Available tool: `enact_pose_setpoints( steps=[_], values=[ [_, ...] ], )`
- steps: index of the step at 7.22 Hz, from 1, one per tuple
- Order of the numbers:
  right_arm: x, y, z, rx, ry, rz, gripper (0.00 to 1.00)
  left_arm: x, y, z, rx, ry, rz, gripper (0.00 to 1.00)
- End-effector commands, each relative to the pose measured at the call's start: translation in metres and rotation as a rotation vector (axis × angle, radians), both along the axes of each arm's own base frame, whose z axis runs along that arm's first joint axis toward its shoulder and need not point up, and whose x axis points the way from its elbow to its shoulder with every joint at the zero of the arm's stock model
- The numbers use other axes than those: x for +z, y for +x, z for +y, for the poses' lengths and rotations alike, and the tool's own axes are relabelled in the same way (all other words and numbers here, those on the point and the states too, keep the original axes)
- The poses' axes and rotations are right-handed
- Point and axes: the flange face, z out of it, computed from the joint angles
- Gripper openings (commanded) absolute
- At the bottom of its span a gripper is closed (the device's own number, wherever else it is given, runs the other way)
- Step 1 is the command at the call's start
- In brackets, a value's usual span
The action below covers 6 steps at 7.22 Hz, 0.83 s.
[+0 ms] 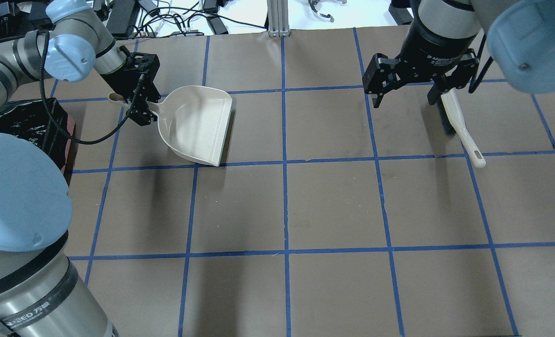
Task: Sweep and dump trash into bin
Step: 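Carry the empty dustpan back and lower it onto the table with the left gripper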
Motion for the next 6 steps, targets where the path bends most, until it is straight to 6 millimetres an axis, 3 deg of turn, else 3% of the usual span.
enact_pose_setpoints(
  steps=[1, 5, 6],
  values=[
    [0.0018, 0.0, 0.0009, -0.001, -0.005, -0.002, 1.0, -0.008, 0.006, -0.0016, 0.005, 0.003, 0.004, 0.0],
    [0.0024, -0.0002, 0.0016, 0.002, -0.005, 0.0, 1.0, -0.0142, 0.0047, -0.0017, 0.008, 0.008, 0.02, 0.0],
    [0.0024, -0.0002, 0.0016, 0.001, -0.005, 0.0, 1.0, -0.0148, 0.0057, -0.0013, 0.009, 0.01, 0.02, 0.05]
  ],
)
